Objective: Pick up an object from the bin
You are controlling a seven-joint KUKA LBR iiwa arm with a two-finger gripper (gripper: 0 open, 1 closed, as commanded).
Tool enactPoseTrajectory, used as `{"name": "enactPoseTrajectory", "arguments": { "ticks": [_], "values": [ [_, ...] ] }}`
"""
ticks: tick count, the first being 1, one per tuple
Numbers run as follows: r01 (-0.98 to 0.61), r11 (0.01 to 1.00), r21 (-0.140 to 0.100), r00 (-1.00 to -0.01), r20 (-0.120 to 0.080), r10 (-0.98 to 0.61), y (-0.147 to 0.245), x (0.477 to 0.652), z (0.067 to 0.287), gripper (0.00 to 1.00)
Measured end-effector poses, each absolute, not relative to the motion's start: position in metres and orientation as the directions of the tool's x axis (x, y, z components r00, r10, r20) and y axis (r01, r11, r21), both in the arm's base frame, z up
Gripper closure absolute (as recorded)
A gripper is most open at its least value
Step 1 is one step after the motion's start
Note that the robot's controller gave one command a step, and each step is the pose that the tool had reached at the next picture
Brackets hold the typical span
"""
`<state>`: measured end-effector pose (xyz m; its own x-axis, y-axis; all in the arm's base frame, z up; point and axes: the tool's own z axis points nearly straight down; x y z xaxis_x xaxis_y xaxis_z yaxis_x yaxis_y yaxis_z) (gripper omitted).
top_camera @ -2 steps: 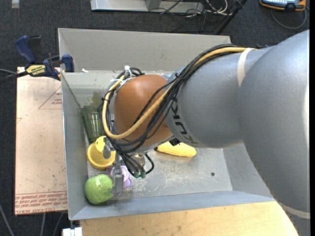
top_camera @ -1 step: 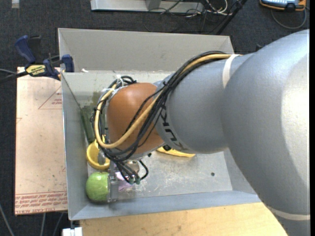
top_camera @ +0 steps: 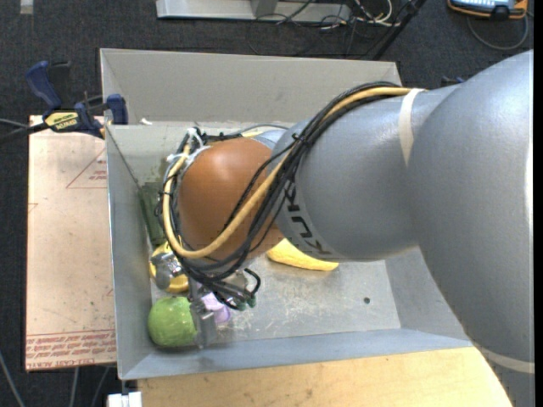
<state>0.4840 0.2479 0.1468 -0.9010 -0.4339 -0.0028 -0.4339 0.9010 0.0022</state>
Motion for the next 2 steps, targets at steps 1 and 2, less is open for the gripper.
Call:
{"name": "enactPoseTrajectory", "arguments": {
  "ticks": [1,2],
  "values": [
    [-0.331,0.944,0.002,-0.944,-0.003,-0.331,0.25,0.483,0.1,0.0],
    [-0.64,0.769,-0.001,-0.768,-0.02,-0.64,0.246,0.486,0.077,1.0]
  ]
}}
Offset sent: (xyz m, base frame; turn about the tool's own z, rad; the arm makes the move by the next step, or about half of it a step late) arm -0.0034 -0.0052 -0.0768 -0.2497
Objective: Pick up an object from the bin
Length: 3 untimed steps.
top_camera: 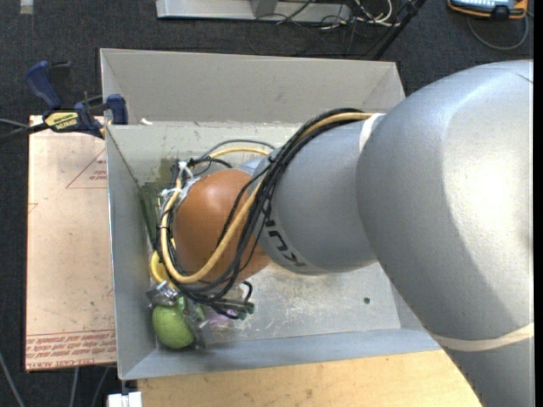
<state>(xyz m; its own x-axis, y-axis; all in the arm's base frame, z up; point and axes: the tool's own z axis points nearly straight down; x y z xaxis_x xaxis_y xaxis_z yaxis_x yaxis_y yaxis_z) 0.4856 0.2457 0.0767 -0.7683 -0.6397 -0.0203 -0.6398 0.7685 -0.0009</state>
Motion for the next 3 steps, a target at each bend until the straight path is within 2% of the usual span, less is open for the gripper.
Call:
{"name": "enactPoseTrajectory", "arguments": {
  "ticks": [2,3],
  "values": [
    [-0.641,0.768,0.0,-0.768,-0.018,-0.64,0.245,0.485,0.079,1.0],
    [-0.641,0.768,0.002,-0.768,-0.009,-0.641,0.244,0.482,0.091,1.0]
  ]
}}
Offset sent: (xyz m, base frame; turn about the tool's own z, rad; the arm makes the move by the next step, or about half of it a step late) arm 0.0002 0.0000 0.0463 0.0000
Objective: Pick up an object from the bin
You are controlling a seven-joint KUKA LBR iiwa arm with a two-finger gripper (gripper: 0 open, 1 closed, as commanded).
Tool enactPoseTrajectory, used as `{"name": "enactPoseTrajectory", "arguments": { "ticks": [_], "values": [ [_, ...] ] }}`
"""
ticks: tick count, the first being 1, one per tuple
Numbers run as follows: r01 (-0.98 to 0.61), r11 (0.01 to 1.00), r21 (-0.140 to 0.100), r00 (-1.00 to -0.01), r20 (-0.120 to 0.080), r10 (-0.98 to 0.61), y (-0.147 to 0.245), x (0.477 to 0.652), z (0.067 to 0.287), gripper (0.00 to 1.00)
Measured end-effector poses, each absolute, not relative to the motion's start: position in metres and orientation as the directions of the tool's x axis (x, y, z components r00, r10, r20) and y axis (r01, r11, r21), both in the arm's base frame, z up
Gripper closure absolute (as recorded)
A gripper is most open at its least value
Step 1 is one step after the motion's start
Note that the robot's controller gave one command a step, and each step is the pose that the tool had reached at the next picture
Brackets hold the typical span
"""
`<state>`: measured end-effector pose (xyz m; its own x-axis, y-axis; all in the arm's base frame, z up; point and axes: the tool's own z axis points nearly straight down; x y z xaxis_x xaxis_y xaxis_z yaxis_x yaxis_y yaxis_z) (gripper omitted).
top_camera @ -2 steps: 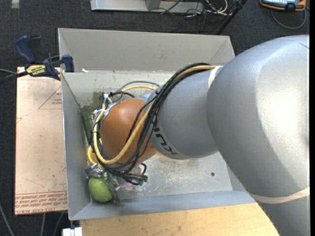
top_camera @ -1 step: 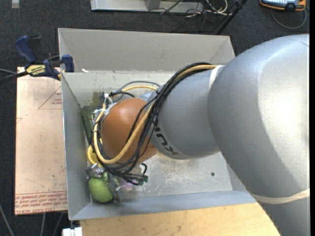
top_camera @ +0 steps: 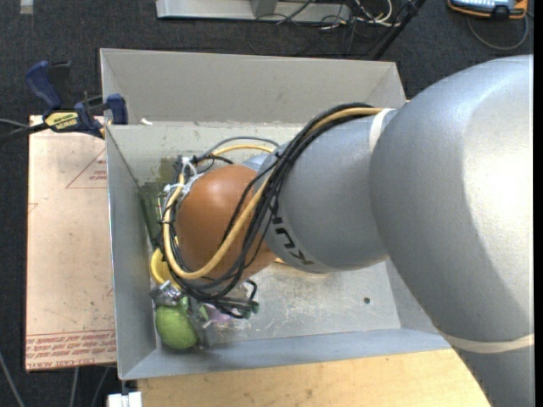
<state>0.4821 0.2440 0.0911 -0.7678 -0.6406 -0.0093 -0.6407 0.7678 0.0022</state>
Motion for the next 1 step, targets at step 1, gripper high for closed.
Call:
{"name": "enactPoseTrajectory", "arguments": {
  "ticks": [1],
  "values": [
    [-0.64,0.768,0.002,-0.768,-0.011,-0.64,0.2442,0.4824,0.1038,1.0]
  ]
}}
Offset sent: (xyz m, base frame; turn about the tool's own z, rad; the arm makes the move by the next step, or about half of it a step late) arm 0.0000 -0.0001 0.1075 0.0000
